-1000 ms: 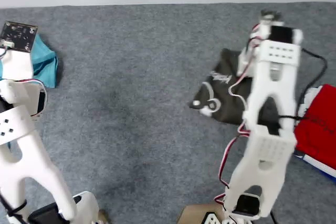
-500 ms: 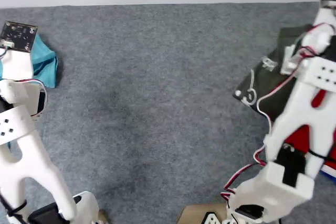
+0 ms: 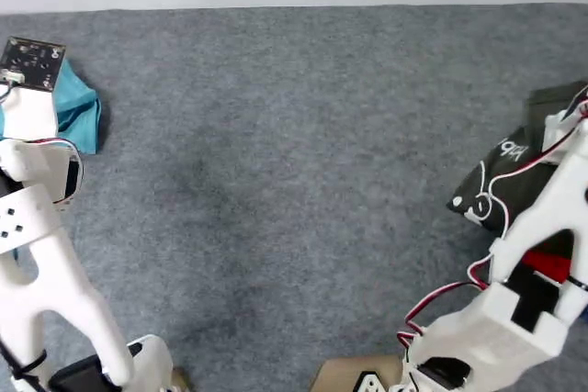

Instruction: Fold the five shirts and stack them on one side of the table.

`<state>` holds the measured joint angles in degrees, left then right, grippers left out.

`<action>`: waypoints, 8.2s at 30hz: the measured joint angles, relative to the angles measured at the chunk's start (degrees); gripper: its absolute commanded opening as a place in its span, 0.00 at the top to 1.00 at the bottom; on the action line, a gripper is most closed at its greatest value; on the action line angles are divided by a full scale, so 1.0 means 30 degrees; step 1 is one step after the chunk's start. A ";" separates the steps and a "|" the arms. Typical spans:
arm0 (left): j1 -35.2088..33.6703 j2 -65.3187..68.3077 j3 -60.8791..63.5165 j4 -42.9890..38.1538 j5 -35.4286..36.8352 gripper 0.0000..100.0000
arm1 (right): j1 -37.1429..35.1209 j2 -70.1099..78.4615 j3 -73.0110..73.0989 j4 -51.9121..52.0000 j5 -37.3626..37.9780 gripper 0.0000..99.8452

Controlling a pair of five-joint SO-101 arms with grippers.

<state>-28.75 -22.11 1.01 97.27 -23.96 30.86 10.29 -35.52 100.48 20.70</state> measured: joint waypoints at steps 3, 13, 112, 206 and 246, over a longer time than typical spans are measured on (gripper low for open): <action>0.0000 0.0000 0.0000 0.0000 0.0000 0.99 | 0.0000 0.0674 0.0000 0.0000 0.0029 0.99; 0.0000 0.0000 0.0000 0.0000 0.0000 0.99 | 0.1172 0.1993 0.0000 -0.1084 0.0908 0.99; 0.0000 0.0000 0.0000 0.0029 0.0000 0.99 | 0.0000 0.1963 0.2051 -0.0059 0.0527 0.99; 2.1363 0.5011 -0.4484 0.0176 0.3165 0.84 | -0.1377 -1.4769 1.7905 -0.0029 0.0527 0.99; -0.0381 -0.3839 1.2249 -0.1670 -1.6234 0.82 | -0.1377 -1.4769 1.7905 -0.0029 0.0850 0.99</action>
<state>-29.89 -33.63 37.76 92.26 -72.66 26.73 -34.02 18.20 100.40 23.25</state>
